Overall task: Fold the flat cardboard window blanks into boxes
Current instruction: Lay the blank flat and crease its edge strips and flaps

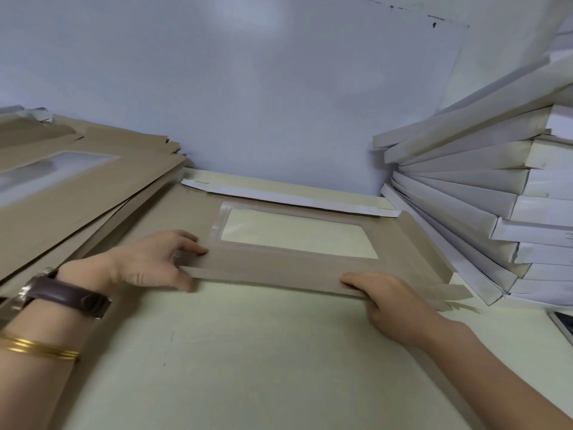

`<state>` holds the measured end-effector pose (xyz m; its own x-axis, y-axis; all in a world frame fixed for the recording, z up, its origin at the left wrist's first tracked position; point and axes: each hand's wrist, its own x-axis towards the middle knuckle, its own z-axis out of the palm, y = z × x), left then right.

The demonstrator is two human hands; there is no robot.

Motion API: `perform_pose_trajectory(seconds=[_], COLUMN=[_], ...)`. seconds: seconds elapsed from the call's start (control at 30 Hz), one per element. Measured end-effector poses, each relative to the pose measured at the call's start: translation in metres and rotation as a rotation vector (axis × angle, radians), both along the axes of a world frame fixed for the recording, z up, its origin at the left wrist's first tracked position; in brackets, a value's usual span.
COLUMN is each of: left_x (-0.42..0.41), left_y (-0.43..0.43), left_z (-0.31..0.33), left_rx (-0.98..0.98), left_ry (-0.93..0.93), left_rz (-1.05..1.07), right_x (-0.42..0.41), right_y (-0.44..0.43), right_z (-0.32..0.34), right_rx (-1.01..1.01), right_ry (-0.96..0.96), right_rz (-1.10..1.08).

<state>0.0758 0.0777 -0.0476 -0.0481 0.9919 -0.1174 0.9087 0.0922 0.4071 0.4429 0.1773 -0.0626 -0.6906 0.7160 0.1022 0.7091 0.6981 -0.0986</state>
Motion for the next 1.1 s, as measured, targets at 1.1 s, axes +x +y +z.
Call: perform_pose_trajectory(seconds=[1.1], left_x=[-0.017], left_y=[0.039], left_z=[0.024], left_rx=[0.117], left_ry=[0.348], left_rz=[0.254], right_x=[0.003], right_y=[0.081], right_z=[0.046], right_rx=[-0.040], right_ry=[-0.067], right_rz=[-0.246])
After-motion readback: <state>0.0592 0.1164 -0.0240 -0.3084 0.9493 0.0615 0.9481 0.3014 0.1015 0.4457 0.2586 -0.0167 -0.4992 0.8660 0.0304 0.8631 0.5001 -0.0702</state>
